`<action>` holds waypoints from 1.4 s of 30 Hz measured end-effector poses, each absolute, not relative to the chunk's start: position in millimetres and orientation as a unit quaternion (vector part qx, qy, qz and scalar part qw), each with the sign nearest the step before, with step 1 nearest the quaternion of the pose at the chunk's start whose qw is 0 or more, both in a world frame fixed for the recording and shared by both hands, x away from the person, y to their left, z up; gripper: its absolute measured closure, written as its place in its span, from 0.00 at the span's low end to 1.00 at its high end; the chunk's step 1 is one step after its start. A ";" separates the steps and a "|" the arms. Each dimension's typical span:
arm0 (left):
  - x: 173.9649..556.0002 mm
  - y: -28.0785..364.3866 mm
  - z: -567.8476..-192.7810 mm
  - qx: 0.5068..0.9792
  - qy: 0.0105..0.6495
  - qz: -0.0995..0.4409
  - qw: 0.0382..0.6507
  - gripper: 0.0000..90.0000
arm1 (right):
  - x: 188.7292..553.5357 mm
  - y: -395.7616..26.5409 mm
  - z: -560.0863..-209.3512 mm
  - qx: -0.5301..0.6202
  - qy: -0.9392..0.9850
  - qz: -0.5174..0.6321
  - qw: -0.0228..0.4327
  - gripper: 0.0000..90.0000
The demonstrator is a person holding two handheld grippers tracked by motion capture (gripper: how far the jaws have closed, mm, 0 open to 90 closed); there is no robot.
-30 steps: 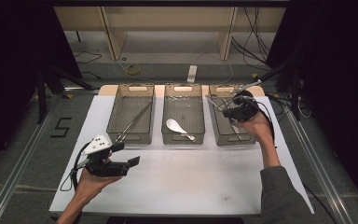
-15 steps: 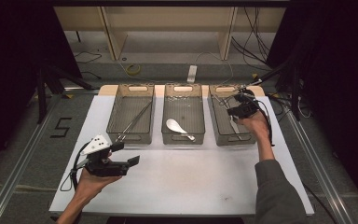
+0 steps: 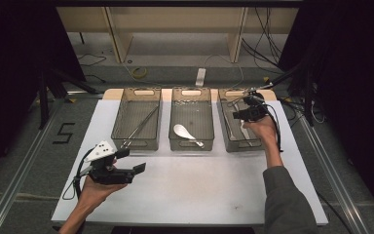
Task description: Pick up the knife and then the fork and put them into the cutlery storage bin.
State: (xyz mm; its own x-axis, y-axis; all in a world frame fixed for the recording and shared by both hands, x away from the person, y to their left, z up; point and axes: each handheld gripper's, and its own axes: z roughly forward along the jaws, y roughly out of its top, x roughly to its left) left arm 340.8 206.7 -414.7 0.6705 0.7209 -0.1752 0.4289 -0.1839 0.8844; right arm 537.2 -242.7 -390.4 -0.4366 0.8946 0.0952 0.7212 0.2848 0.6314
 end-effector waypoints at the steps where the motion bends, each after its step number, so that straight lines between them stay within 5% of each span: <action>1: 340.8 206.5 -414.7 0.756 0.380 0.142 0.513 0.17 | 536.1 -242.7 -390.4 0.510 0.790 0.311 0.139 0.69; 16: 340.1 206.1 -414.1 0.750 0.383 0.125 0.525 0.17 | 483.3 -243.3 -386.3 0.483 0.762 0.415 0.118 0.39; 42: 341.6 202.7 -414.6 0.750 0.379 0.119 0.528 0.17 | 388.1 -205.2 -390.5 0.365 0.768 0.513 0.114 0.31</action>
